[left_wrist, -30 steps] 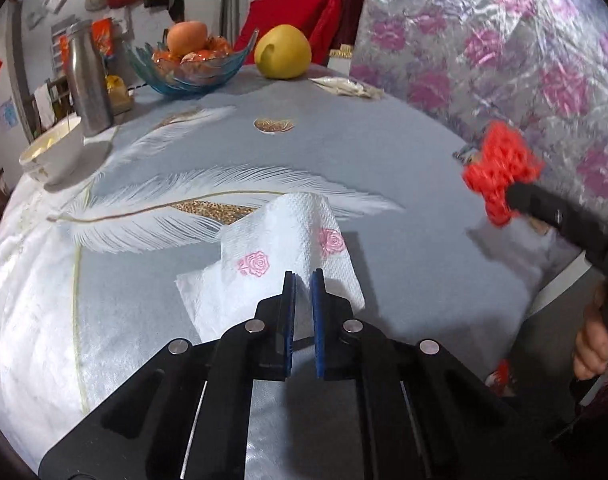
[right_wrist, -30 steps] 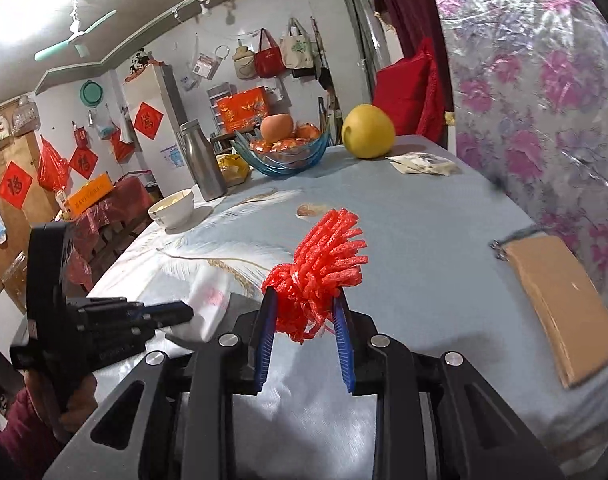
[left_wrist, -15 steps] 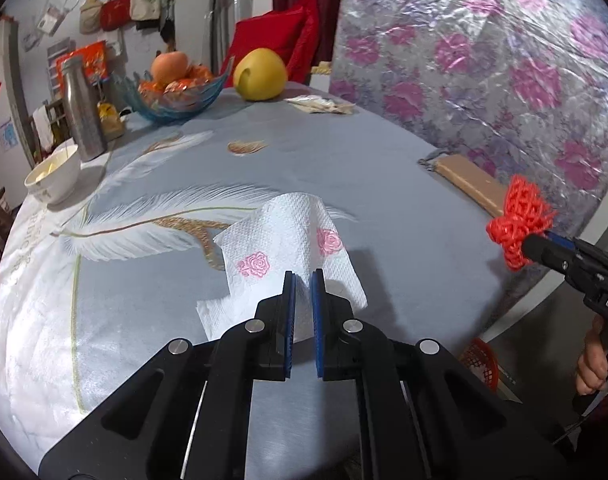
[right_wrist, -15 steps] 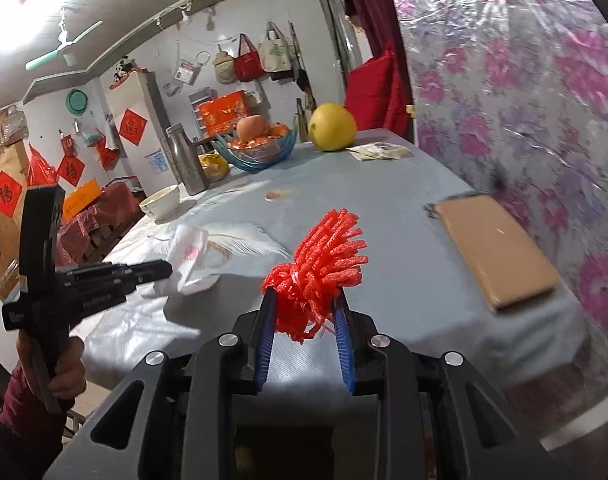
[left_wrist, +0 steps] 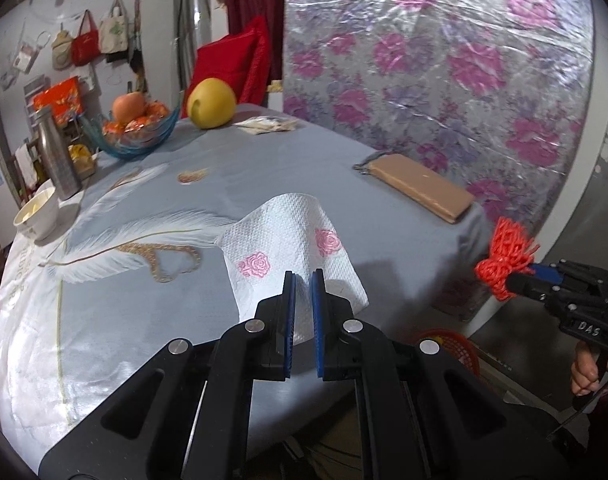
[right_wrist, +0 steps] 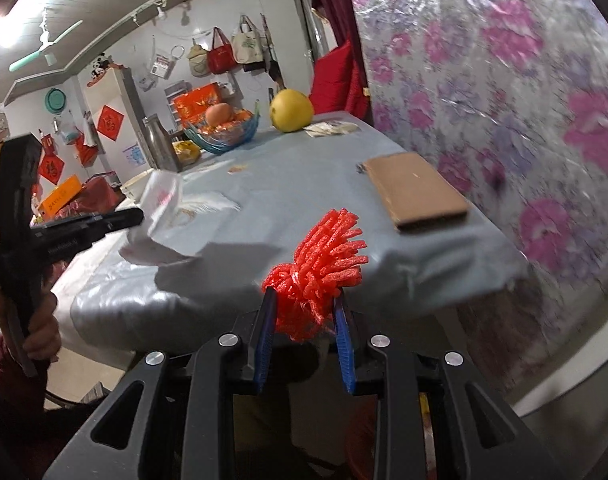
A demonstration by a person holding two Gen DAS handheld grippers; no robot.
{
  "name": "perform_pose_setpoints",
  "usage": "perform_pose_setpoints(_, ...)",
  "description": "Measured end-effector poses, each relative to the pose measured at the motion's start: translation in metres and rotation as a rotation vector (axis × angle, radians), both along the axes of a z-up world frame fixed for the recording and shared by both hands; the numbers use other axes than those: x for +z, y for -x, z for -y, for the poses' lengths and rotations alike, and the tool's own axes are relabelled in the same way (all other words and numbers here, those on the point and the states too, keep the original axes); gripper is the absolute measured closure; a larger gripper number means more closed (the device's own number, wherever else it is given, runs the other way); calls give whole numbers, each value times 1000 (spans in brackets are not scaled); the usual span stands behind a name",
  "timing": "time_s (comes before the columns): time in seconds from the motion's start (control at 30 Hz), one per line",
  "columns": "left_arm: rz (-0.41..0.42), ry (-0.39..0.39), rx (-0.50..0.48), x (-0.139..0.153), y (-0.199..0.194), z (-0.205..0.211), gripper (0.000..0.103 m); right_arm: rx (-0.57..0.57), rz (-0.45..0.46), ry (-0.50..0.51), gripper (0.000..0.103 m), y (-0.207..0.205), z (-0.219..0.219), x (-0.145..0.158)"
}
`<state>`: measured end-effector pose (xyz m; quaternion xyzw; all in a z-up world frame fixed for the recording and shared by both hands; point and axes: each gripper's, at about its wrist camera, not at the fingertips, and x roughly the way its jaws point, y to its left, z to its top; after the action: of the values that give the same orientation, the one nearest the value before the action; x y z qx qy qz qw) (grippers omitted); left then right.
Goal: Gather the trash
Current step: 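Carry the red net and tissue in both grippers over the red wastebasket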
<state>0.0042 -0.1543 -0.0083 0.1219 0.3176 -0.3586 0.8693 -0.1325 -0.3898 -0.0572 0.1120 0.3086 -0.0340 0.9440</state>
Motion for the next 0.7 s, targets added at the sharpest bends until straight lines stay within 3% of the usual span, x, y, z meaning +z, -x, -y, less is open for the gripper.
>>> perform_pose_setpoints(0.33,-33,-32,-150,-9,38,52,94,-55,-92,-28,75,22,35,-30)
perform_pose_setpoints(0.7,-158,-108,-362,-49,61,131,94,-182,-272,-111,75,34,86,-112)
